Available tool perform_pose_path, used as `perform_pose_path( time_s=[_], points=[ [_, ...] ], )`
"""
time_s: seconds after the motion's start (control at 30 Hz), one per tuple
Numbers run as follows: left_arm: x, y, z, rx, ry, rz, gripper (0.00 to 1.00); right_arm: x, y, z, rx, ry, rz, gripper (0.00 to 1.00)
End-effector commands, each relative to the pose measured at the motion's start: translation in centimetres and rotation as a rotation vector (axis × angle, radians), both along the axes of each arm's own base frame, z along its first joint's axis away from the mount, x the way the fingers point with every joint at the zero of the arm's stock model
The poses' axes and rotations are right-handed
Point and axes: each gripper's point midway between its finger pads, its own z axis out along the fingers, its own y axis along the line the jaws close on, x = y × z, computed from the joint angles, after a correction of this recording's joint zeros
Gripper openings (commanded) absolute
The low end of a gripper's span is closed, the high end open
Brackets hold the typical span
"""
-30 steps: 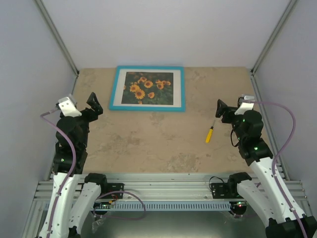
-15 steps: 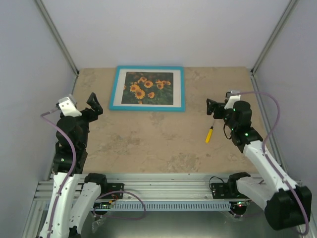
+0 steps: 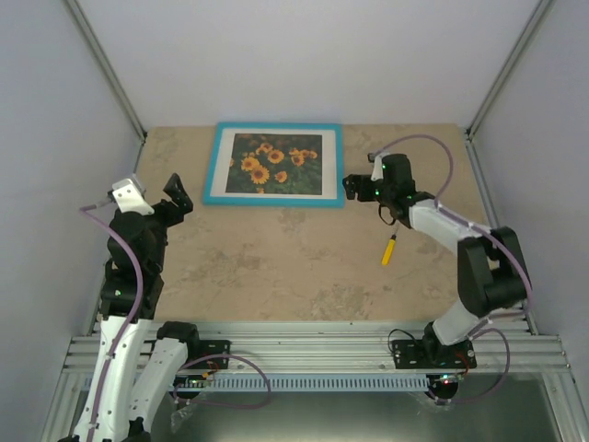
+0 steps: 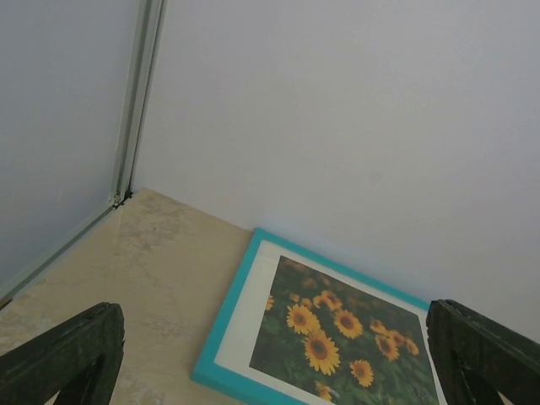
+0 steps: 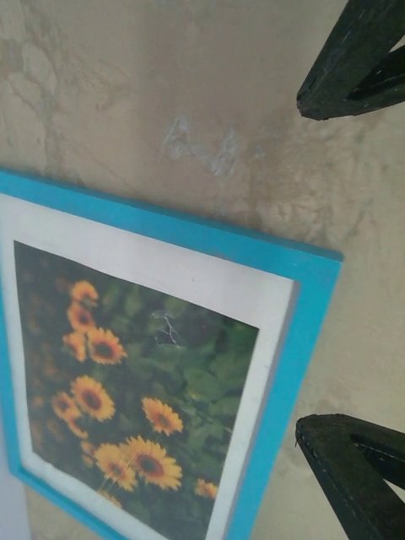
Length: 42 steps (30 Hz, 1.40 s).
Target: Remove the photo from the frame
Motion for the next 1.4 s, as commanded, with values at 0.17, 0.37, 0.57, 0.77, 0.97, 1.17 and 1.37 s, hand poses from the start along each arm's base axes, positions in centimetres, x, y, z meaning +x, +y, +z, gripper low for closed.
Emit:
perform_pose_path(
  time_s=[0.17, 0.37, 0.57, 0.77, 0.97, 1.17, 1.37],
  points=[
    [-0.6, 0.0, 0.5, -0.007, -0.018, -0.009, 0.99, 4.2, 3.2, -6.4, -0.044, 0.159, 0.031, 0.83],
    [-0.6, -0.1, 0.5, -0.006, -0.020, -0.016, 0.99, 6.1, 4.8, -8.7, -0.025, 0.202, 0.041, 0.70],
    [-0.6, -0.2, 0.6, -0.005, -0.023, -0.018, 1.00, 6.9, 5.2, -11.0, -0.028, 0.248, 0.005, 0.58],
    [-0.7, -0.2, 0.6, -0.006, -0.025, -0.022, 1.00, 7.1, 5.0, -12.2, -0.044, 0.273, -0.018, 0.46],
    [-0.7, -0.4, 0.7, -0.005, -0.028, -0.033, 0.99, 6.5, 4.7, -12.9, -0.064, 0.298, -0.020, 0.28],
    [-0.4, -0.8, 0.5, -0.007, -0.024, -0.055, 0.99, 5.4, 4.1, -12.6, -0.080, 0.300, -0.016, 0.18],
    [0.6, -1.8, -0.5, -0.027, 0.021, -0.104, 0.99, 3.8, 2.3, -12.4, -0.093, 0.307, -0.031, 0.13]
  ],
)
